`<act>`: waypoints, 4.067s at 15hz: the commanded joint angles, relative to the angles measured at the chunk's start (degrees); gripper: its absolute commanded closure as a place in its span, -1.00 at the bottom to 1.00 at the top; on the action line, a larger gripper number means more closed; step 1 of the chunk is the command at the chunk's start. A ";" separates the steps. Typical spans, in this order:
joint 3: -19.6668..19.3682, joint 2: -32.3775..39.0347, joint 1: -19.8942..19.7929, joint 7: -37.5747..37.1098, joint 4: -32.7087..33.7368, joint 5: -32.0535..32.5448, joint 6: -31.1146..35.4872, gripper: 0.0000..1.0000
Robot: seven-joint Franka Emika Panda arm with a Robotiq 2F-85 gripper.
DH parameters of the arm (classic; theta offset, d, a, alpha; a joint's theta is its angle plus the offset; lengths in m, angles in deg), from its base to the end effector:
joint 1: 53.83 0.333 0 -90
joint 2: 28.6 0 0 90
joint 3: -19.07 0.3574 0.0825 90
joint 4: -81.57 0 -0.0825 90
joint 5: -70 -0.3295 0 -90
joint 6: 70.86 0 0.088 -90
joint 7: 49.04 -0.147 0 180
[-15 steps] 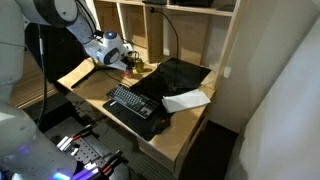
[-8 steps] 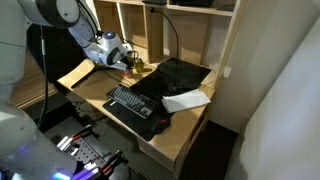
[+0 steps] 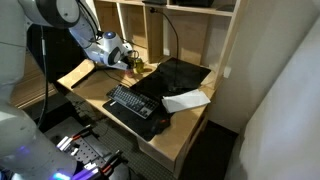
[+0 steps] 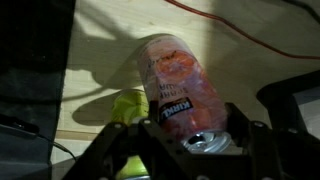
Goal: Move the mouse to the bottom of the table, the take the two cans and put them on the paper
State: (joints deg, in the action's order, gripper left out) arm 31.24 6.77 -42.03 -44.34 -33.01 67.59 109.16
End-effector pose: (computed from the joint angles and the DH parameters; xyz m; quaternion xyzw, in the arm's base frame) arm 0.6119 0.2505 0.2568 -0.9448 -0.1848 -0.2503 0.1028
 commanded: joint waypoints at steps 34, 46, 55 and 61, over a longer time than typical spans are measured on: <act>29.73 -38.83 -55.05 -14.74 -34.78 -25.80 1.95 0.18; -0.45 -29.18 -47.33 -32.09 -27.01 -9.47 2.96 0.18; -13.31 -26.34 -37.87 -54.94 -15.12 6.60 -4.54 0.18; -26.72 -19.62 -24.39 -73.30 -3.80 30.74 -11.08 0.18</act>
State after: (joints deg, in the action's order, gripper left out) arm 9.23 -16.12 -72.69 -110.90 -43.45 90.72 102.09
